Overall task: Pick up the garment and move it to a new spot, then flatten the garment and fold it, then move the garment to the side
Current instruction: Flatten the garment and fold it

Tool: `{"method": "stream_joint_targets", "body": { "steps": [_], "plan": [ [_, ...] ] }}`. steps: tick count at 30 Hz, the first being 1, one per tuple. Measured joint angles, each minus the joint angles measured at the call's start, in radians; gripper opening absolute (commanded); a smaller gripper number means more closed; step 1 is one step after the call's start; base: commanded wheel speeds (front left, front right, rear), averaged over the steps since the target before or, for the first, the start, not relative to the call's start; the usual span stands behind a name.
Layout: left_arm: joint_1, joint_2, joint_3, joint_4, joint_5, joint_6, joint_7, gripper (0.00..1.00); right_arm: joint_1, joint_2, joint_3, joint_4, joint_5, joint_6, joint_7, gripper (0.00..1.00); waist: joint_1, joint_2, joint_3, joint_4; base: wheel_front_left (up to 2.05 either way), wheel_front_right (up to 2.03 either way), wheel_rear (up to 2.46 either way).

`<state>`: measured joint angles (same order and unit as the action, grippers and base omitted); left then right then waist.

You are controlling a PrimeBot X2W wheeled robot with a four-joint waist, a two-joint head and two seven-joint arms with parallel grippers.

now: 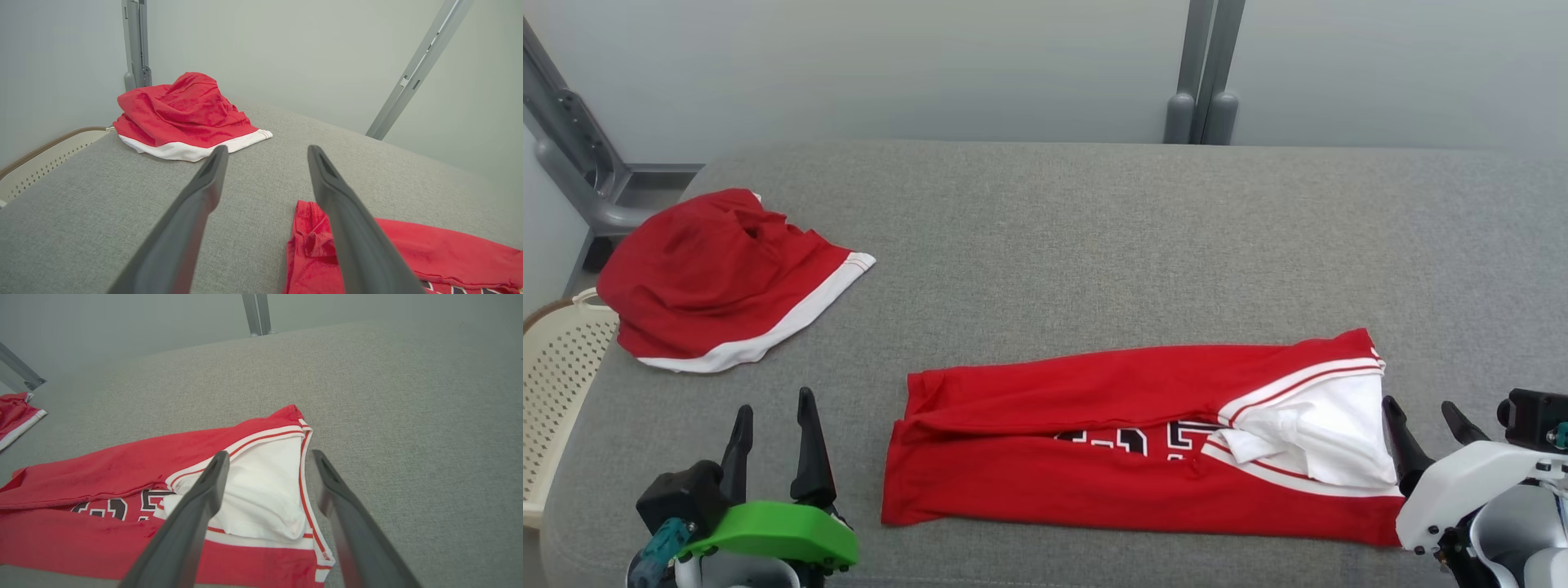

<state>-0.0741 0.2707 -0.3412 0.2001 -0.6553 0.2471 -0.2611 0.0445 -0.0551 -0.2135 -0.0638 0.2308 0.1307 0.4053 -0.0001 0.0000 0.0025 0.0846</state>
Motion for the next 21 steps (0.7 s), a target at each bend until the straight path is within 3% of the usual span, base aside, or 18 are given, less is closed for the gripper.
{"method": "stream_joint_targets", "body": {
  "steps": [4, 13, 21],
  "plan": [
    [0.054, -0.039, 0.033, -0.034, -0.019, -0.062, -0.001, 1.00, -0.015, 0.004, 0.038, 0.066, -0.004, 0.000, -0.161, 1.00, 0.0000, 0.0000, -0.033, -0.002, 0.00, 0.00, 0.00],
    [0.104, -0.033, 0.018, -0.036, -0.001, -0.161, -0.001, 1.00, -0.021, 0.005, 0.153, 0.154, -0.015, 0.000, -0.356, 1.00, 0.0000, 0.0000, -0.066, -0.006, 0.00, 0.00, 0.00],
    [0.131, -0.003, 0.013, -0.027, 0.034, -0.157, -0.001, 1.00, 0.020, 0.006, 0.190, 0.208, -0.027, 0.000, -0.444, 1.00, 0.0000, 0.0000, -0.080, -0.002, 0.00, 0.00, 0.00]
  ]
}}
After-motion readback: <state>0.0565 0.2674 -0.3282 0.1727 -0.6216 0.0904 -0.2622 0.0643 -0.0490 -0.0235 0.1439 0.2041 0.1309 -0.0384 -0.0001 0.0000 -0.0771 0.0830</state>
